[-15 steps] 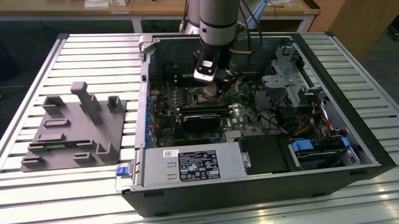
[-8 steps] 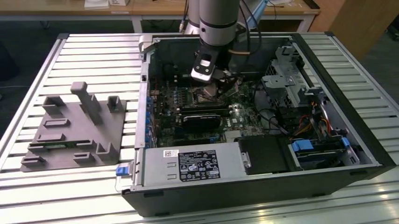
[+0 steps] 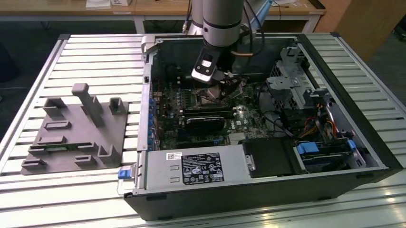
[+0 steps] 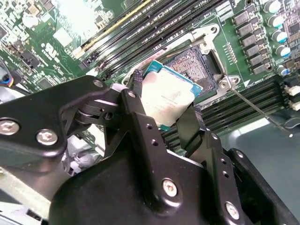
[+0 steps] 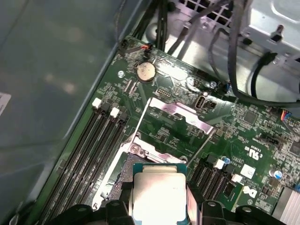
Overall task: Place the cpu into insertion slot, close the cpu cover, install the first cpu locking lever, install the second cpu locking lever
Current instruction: 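Place the cpu into insertion slot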
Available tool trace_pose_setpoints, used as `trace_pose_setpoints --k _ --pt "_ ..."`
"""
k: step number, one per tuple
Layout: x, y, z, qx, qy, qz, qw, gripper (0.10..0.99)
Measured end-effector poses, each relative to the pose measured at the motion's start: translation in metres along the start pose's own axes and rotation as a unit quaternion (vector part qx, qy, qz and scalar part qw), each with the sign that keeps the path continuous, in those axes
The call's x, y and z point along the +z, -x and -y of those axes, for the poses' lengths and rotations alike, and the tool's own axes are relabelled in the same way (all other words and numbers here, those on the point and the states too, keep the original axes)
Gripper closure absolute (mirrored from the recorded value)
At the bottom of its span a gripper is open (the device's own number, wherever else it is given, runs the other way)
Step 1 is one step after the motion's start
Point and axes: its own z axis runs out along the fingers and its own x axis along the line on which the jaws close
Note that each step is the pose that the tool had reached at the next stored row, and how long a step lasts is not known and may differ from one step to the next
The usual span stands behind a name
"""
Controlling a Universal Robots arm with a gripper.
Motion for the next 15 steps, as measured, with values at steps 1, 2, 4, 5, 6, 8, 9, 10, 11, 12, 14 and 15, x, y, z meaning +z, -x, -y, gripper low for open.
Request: trace_pose_setpoints --k 1,2,4,5,6,8,9,10,11,12,14,15 --pt "0.0000 0.0000 0.0000 0.005 0.0001 0.0004 1.0000 0.549" --pt "0.0001 0.0000 0.0000 0.010 0.0002 0.0008 1.0000 0.549" --pt "0.0001 0.0000 0.0000 0.020 0.0003 0.0016 0.9998 0.549" --pt "0.0001 0.0000 0.0000 0.025 0.0004 0.0020 0.9997 0.549" --pt "0.0001 0.0000 0.0000 0.029 0.0005 0.0024 0.9996 0.549" --pt "0.0002 0.0000 0.0000 0.039 0.0006 0.0032 0.9992 0.549" --pt "0.0002 0.0000 0.0000 0.044 0.0007 0.0036 0.9990 0.549" --pt "0.0002 0.0000 0.0000 0.050 0.0008 0.0040 0.9988 0.549" --pt "0.0003 0.0000 0.0000 0.055 0.0009 0.0045 0.9985 0.549" --pt "0.0004 0.0000 0.0000 0.061 0.0009 0.0049 0.9981 0.549" --pt "0.0005 0.0000 0.0000 0.073 0.0011 0.0060 0.9973 0.549" --pt "0.0006 0.0000 0.0000 0.079 0.0012 0.0065 0.9968 0.549"
